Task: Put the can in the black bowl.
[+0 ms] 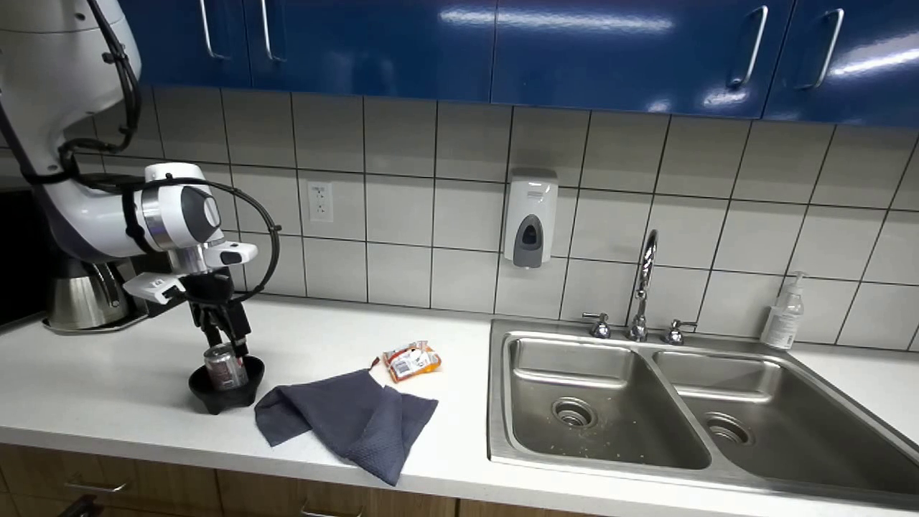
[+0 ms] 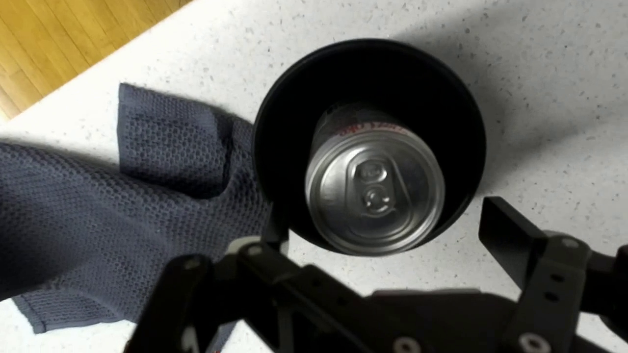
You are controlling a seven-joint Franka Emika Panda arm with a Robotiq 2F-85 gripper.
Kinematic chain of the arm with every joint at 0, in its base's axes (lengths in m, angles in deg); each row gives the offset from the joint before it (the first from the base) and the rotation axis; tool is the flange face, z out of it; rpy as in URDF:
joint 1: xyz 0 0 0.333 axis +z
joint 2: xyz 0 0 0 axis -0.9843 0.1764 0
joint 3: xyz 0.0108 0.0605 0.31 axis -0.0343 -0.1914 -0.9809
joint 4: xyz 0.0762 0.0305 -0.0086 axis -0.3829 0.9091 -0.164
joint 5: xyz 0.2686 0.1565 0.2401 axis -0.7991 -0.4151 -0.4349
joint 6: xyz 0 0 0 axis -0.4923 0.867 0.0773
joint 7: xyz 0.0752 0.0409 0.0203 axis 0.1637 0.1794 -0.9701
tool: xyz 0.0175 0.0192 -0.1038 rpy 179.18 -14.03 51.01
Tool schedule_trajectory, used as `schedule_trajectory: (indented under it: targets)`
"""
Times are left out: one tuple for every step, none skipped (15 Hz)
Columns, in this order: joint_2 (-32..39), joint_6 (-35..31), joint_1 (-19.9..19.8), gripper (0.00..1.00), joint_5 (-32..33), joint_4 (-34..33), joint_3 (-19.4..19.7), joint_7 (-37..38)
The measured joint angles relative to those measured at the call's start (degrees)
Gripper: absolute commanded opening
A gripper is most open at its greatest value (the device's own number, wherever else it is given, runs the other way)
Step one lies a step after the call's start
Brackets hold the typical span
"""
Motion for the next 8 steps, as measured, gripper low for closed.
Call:
schedule_trajectory:
  targets:
    - [-0.37,0.13,-0.07,1.0,-0.24,-0.26,0.02,0.0]
    - [-0.96,0.35,-0.21,1.0,-0.56,-0.54,0.03,0.0]
    - [-1.72,0.58,-0.42,1.0,-0.88,-0.73,0.04,0.0]
    - [-2.64,0.85,-0.67,1.0,-1.11,-0.86,0.06,0.0]
    - [-3.59,1.24,-0.89,1.0,-1.15,-0.92,0.13,0.0]
    - [-4.47,1.86,-1.04,1.0,-1.15,-0.94,0.28,0.0]
    - [-5.31,2.91,-1.07,1.0,-1.03,-0.95,0.51,0.0]
    - [-5.9,3.61,-1.09,1.0,-1.03,-0.95,0.66,0.0]
